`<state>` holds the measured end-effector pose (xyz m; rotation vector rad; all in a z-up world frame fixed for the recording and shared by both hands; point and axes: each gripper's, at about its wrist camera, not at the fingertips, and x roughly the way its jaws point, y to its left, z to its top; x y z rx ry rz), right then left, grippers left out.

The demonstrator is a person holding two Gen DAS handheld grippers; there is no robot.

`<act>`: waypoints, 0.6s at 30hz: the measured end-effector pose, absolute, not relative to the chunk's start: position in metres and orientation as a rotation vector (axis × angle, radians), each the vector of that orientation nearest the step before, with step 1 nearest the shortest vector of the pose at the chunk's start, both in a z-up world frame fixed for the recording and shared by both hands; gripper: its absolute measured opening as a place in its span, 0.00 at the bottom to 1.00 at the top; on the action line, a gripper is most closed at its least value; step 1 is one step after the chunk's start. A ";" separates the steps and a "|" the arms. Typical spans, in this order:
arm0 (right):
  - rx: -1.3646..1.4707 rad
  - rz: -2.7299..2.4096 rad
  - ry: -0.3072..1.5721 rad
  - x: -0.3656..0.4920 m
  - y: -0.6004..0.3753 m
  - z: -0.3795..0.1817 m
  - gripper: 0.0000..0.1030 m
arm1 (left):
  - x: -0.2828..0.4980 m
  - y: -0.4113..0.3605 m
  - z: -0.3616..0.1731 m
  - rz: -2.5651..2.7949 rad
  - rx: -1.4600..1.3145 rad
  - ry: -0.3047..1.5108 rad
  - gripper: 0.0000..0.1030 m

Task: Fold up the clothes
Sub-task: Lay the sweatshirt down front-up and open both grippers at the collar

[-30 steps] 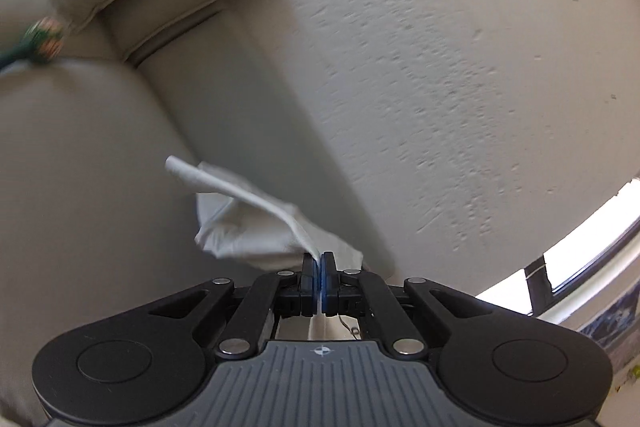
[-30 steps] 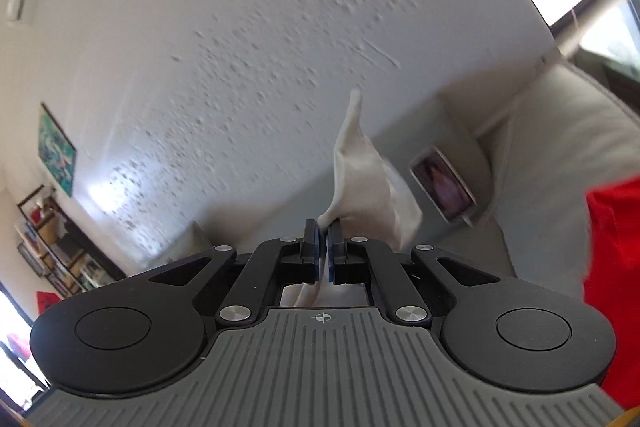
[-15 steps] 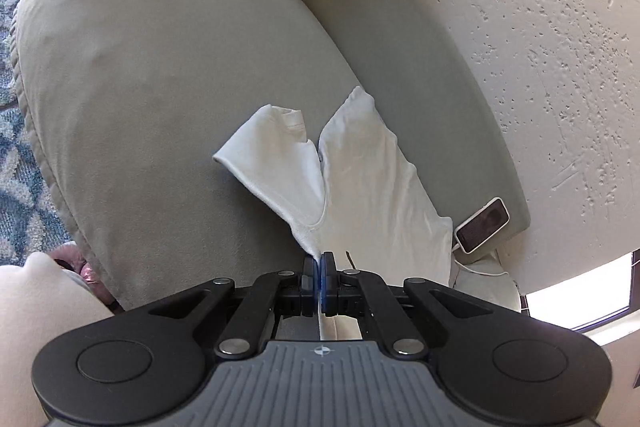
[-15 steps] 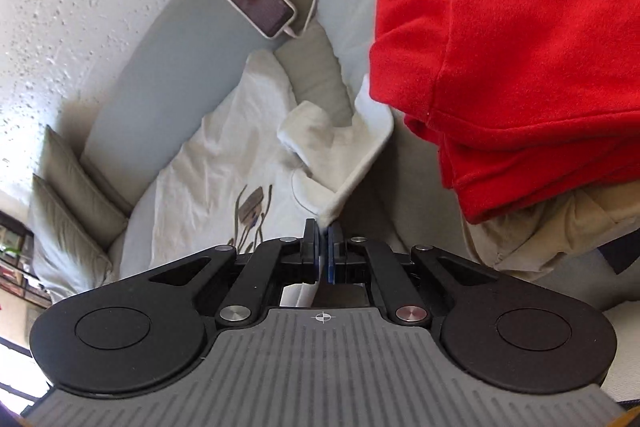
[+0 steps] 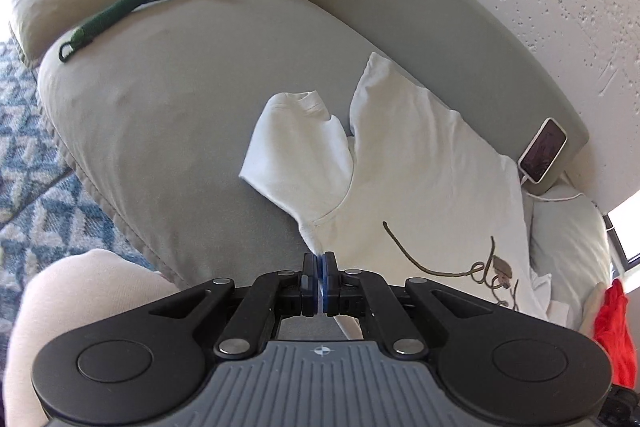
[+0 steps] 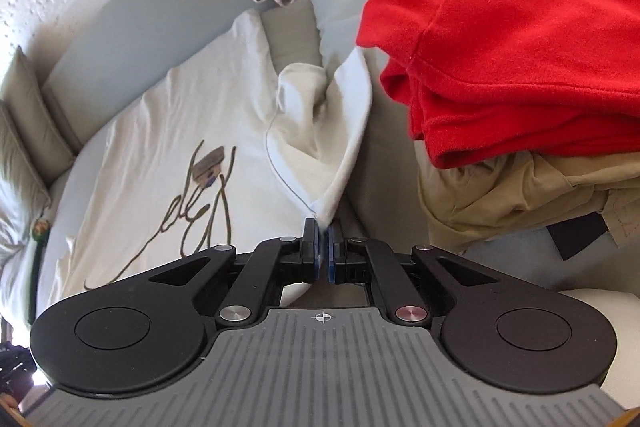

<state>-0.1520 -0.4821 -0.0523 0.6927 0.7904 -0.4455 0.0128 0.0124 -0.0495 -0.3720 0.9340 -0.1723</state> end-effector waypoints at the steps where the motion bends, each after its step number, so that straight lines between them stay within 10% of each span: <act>1: 0.688 -0.441 0.797 -0.153 -0.480 -0.049 0.09 | 0.009 0.013 -0.043 -0.152 -0.333 0.932 0.06; 5: 0.682 -0.428 0.756 -0.169 -0.468 -0.022 0.39 | -0.006 0.005 -0.025 -0.203 -0.277 0.864 0.29; 18: 0.805 -0.112 0.841 -0.160 -0.374 -0.066 0.42 | -0.048 -0.090 -0.070 -0.413 0.178 0.937 0.59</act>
